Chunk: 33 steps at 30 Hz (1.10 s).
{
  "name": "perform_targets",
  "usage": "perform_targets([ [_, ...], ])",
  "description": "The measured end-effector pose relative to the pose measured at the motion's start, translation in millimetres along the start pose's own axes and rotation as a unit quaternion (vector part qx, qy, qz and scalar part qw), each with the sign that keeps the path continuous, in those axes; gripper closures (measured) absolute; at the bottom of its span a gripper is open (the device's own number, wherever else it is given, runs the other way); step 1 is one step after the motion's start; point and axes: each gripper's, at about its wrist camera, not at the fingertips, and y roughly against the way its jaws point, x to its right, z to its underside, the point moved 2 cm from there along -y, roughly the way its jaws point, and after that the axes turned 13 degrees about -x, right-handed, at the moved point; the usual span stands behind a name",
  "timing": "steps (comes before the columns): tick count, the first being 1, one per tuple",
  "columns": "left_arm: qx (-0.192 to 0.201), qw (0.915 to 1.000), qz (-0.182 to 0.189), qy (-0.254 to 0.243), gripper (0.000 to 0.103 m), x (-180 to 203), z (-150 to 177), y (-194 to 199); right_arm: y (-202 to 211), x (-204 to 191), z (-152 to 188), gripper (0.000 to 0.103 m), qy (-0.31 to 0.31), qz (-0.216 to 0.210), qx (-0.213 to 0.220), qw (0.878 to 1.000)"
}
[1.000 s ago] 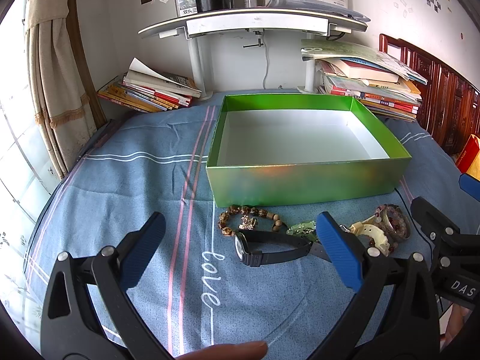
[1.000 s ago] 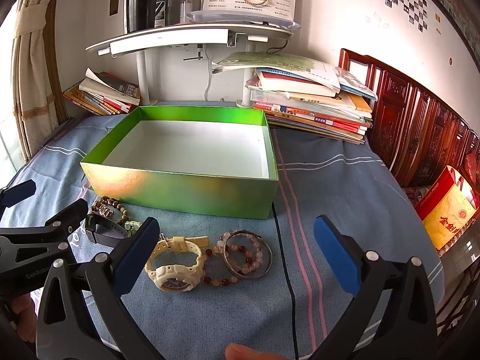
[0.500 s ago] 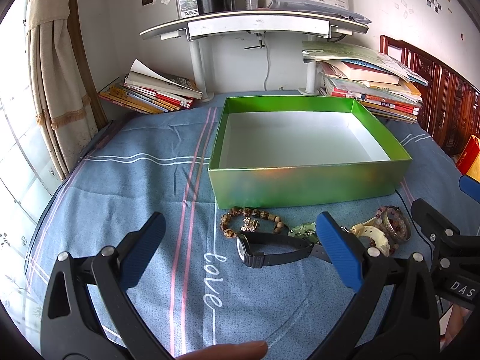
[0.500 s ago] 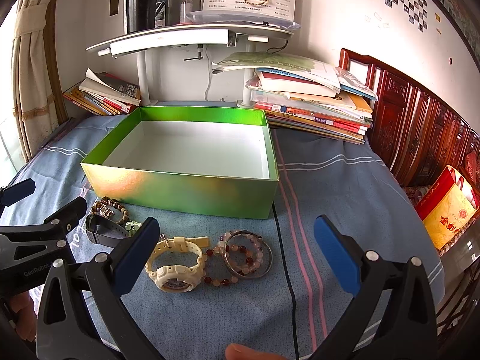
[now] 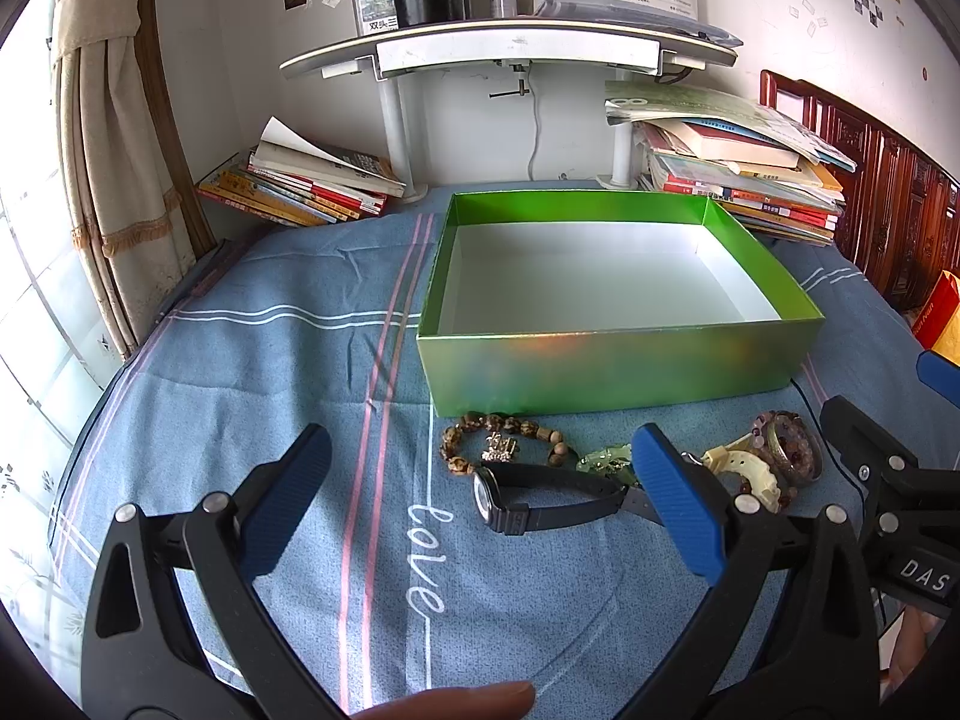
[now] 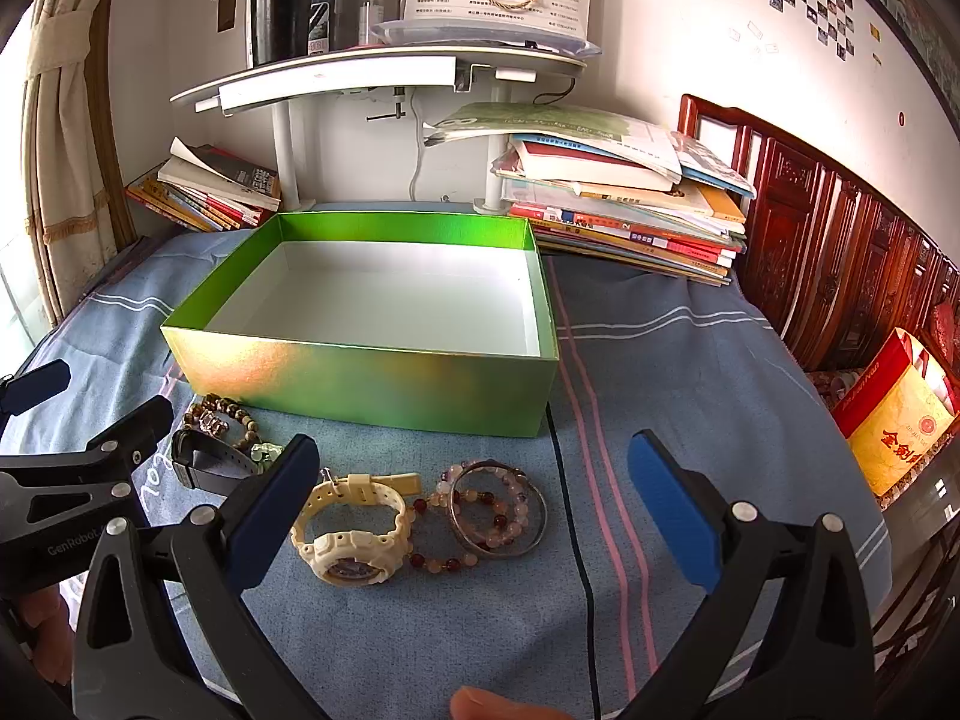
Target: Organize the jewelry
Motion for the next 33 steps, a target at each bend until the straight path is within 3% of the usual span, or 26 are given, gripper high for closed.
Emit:
perform_targets([
  [33, -0.006, 1.0000, 0.002, 0.004, 0.004, -3.7, 4.1, -5.2, -5.9, -3.1, 3.6, 0.002, -0.002, -0.004, -0.003, 1.000],
])
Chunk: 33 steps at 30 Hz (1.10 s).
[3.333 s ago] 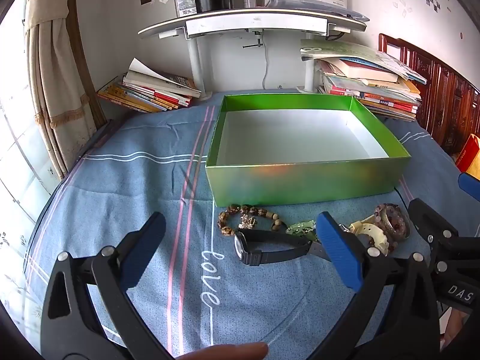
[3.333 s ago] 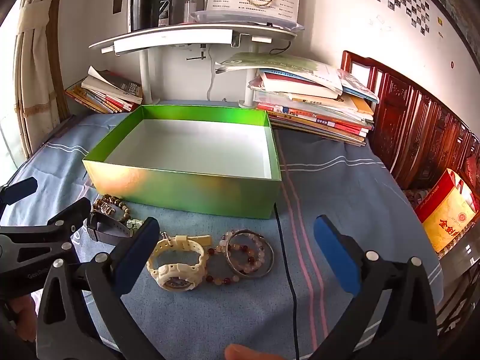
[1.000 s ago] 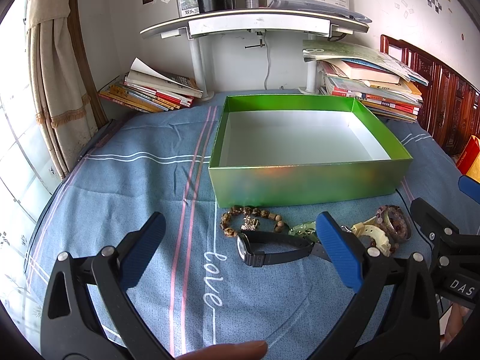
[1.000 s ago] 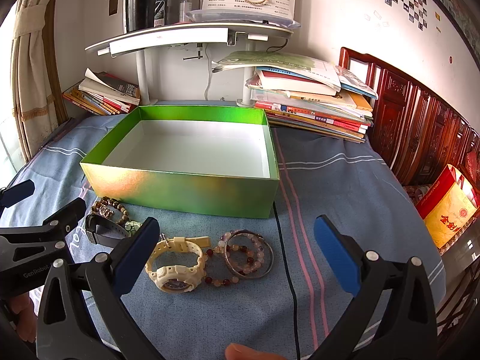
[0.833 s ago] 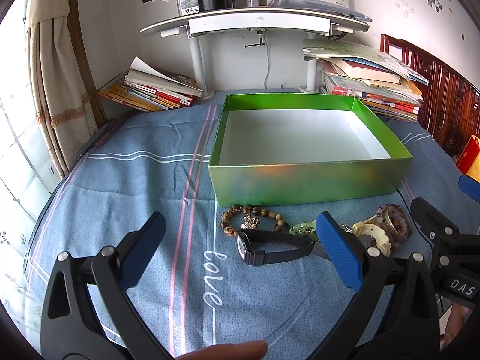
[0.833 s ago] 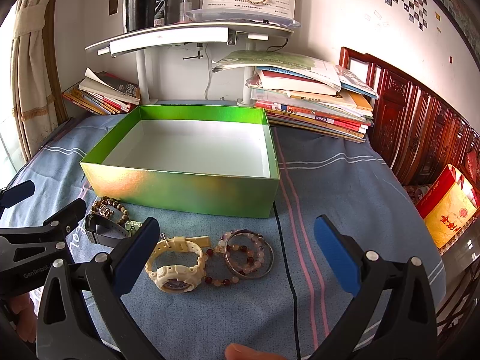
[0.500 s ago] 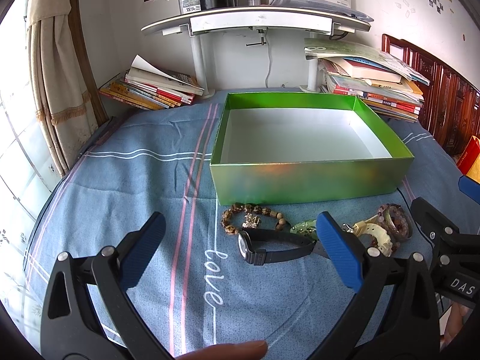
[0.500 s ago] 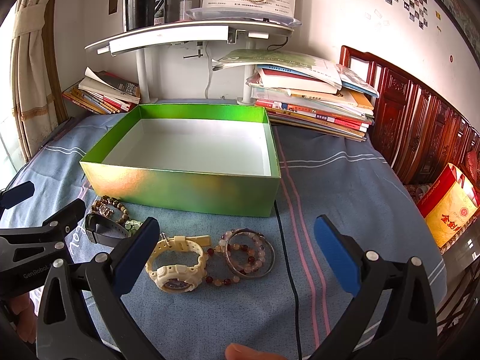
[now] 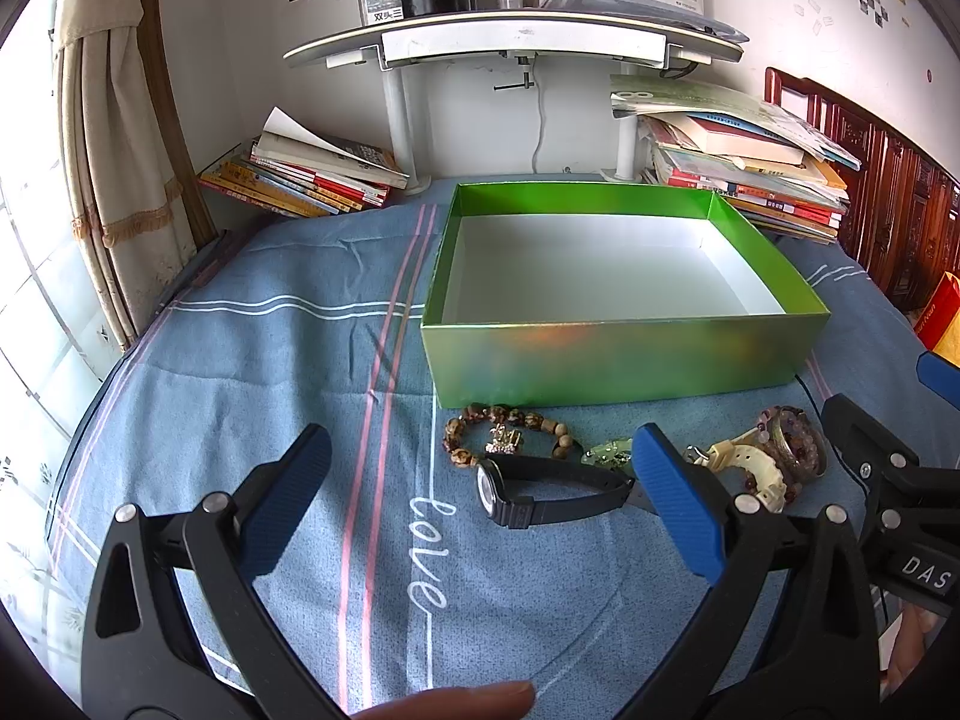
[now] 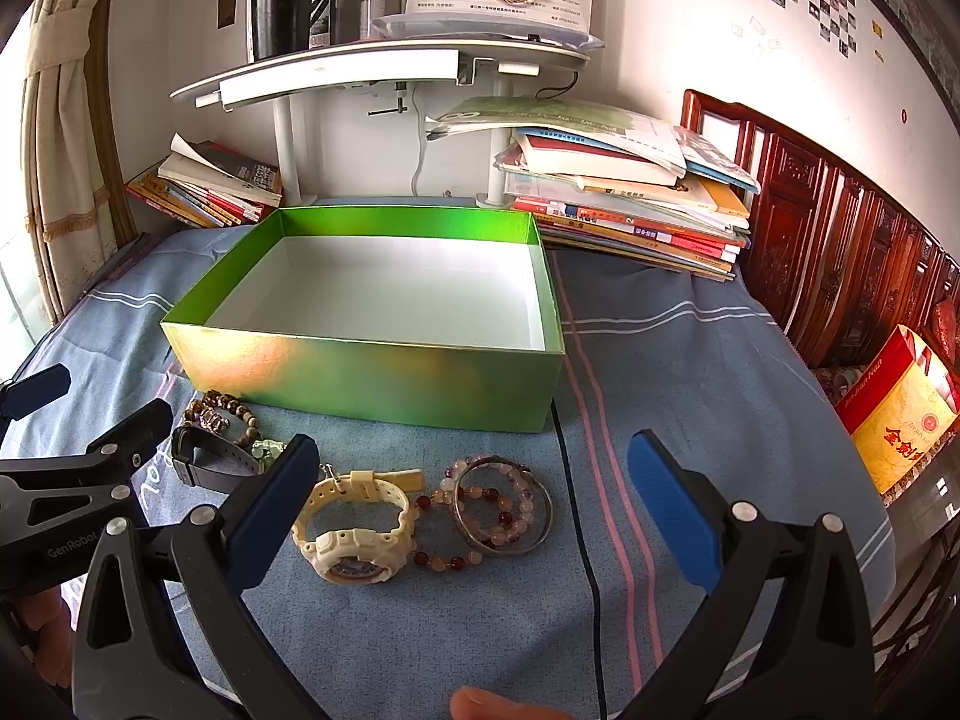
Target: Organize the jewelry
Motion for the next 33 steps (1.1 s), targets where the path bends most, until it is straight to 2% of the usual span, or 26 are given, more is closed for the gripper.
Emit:
perform_targets([
  [30, -0.020, 0.9998, -0.002, 0.000, 0.004, 1.7, 0.1, -10.2, -7.6, 0.6, 0.5, 0.002, -0.002, -0.006, -0.013, 1.000],
  [33, -0.034, 0.9994, -0.009, 0.000, 0.004, 0.0, -0.2, -17.0, -16.3, 6.9, -3.0, 0.002, 0.014, 0.013, -0.029, 0.999],
])
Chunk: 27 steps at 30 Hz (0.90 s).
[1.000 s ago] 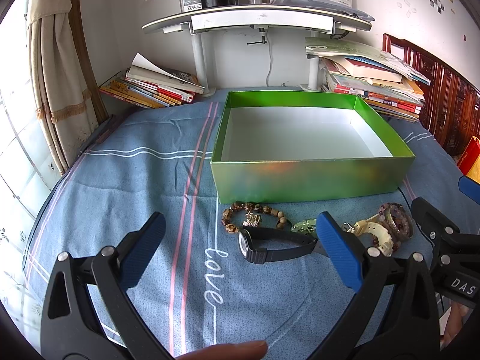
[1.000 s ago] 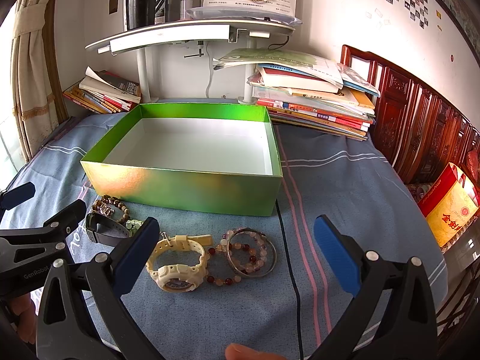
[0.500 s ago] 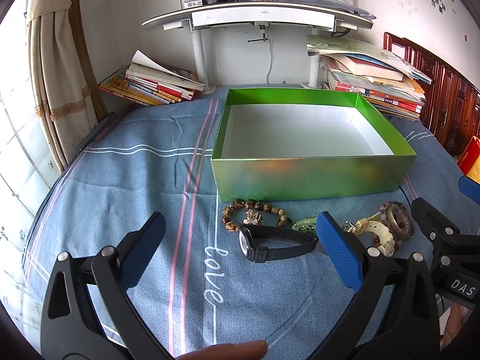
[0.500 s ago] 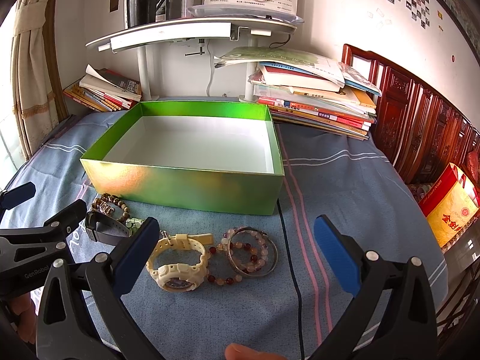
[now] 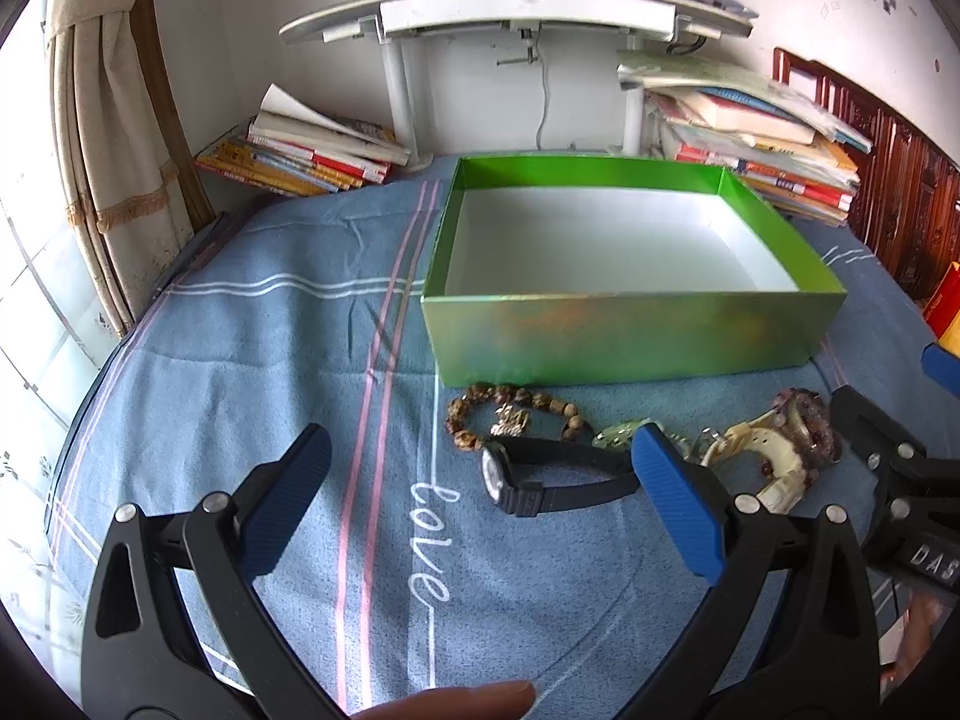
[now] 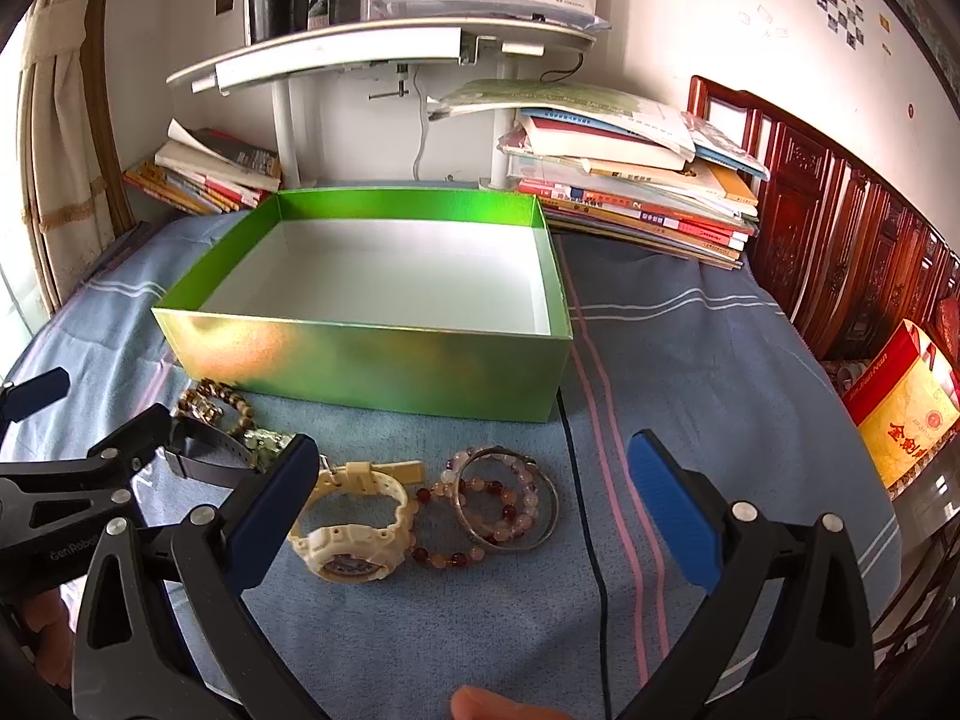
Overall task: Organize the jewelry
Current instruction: 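Grasp the black strap watch with the left tool while the right tool grasps the white watch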
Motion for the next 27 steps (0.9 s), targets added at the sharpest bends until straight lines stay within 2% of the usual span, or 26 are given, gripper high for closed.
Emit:
perform_targets([
  [3, -0.040, 0.9990, -0.019, 0.004, 0.004, -8.3, -1.0, -18.8, -17.7, 30.1, -7.4, 0.002, 0.000, 0.038, -0.047, 0.998],
  [5, -0.061, 0.9980, -0.013, 0.013, 0.004, -16.5, -0.3, -29.1, -23.8, 55.3, -7.6, 0.003, -0.026, 0.022, -0.077, 0.996],
  [7, -0.076, 0.9967, 0.004, 0.026, 0.008, -23.8, -0.4, -36.5, -26.0, 69.6, -7.4, 0.009, -0.039, 0.005, -0.097, 0.995],
  [10, -0.080, 0.9964, 0.021, 0.019, 0.016, -25.6, 1.4, -40.2, -27.7, 62.7, -4.3, 0.018, -0.020, 0.014, -0.107, 0.994],
  [12, -0.076, 0.9969, 0.019, 0.004, 0.021, -21.2, 2.9, -38.8, -32.6, 48.1, -0.4, 0.034, 0.006, 0.002, -0.121, 0.993],
  [14, -0.075, 0.9969, 0.023, -0.004, 0.025, -18.1, 4.0, -38.0, -37.3, 33.9, 2.5, 0.043, 0.025, -0.008, -0.132, 0.991],
  [19, -0.080, 0.9959, 0.043, -0.004, 0.027, -19.6, 4.8, -39.2, -31.5, 6.2, 4.7, 0.043, 0.044, -0.058, -0.121, 0.990],
  [21, -0.083, 0.9953, 0.050, -0.002, 0.025, -18.1, 4.5, -40.2, -23.6, -1.2, 1.6, 0.042, 0.044, -0.079, -0.110, 0.990],
  [22, -0.086, 0.9946, 0.058, -0.003, 0.022, -16.7, 4.0, -41.2, -20.5, -4.2, 0.1, 0.040, 0.047, -0.090, -0.108, 0.989],
  [24, -0.089, 0.9932, 0.075, -0.005, 0.020, -12.9, 2.8, -42.6, -14.9, -13.9, -0.4, 0.027, 0.059, -0.109, -0.099, 0.987],
  [27, -0.095, 0.9918, 0.084, -0.017, 0.019, -3.6, 1.4, -46.6, -19.2, -29.6, 0.1, 0.024, 0.079, -0.112, -0.101, 0.985],
])
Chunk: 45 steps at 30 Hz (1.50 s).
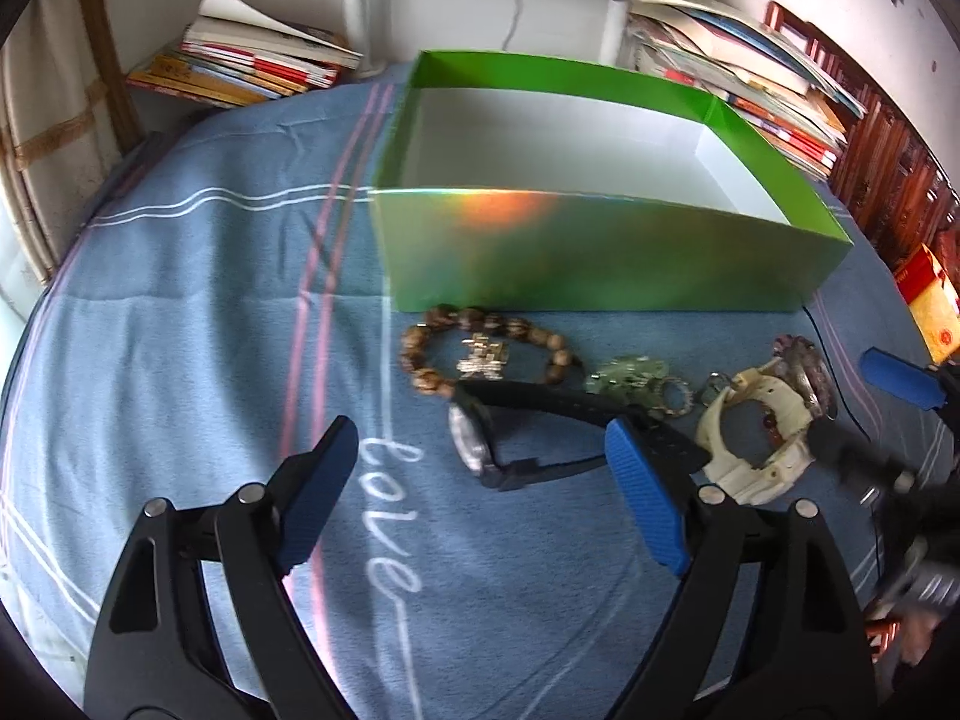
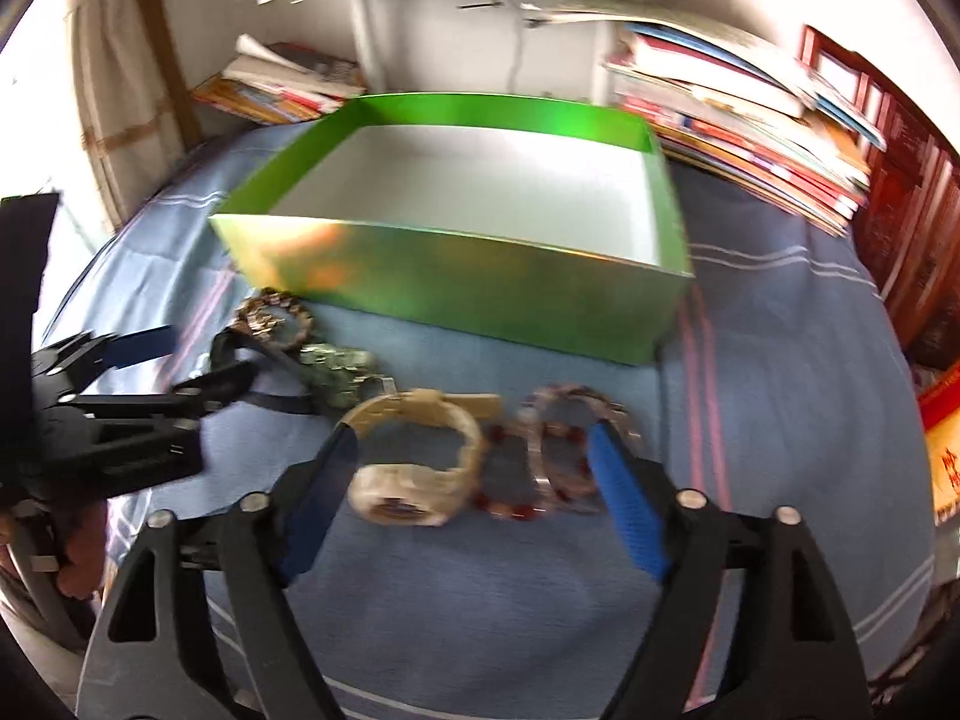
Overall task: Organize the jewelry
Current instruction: 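Grasp the black strap watch with the left tool while the right tool grasps the white watch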
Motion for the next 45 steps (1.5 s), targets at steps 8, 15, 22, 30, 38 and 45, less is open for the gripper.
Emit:
perform_targets([
  [8, 0.001, 0.9999, -0.011, -0.010, 0.019, 8.7, -1.9, -7.1, -29.3, -13.9, -2.4, 0.026, 0.022, -0.012, -0.030, 0.999],
  [15, -0.005, 1.0000, -0.001, -0.004, 0.019, 5.1, -2.4, -7.4, -35.1, -21.8, -0.6, 0.041, 0.031, 0.005, -0.029, 0.999],
  [22, -0.010, 0.9996, 0.018, -0.017, 0.019, 7.1, 0.3, -6.3, -23.8, -2.7, -1.3, 0.041, 0.003, 0.008, -0.015, 1.000],
  [30, -0.021, 0.9993, 0.027, -0.017, 0.051, 3.3, -0.7, -15.8, -24.6, 8.3, 0.2, 0.041, -0.016, 0.009, -0.014, 1.000],
  [38, -0.020, 0.9990, 0.039, -0.008, 0.071, -6.2, 0.1, -11.9, -26.8, 8.3, 0.1, 0.041, -0.021, 0.001, -0.013, 1.000],
  [45, 0.011, 0.9989, 0.043, -0.011, 0.034, -14.0, -11.6, -5.0, -29.4, 6.5, 0.6, 0.041, -0.021, 0.003, -0.014, 1.000],
])
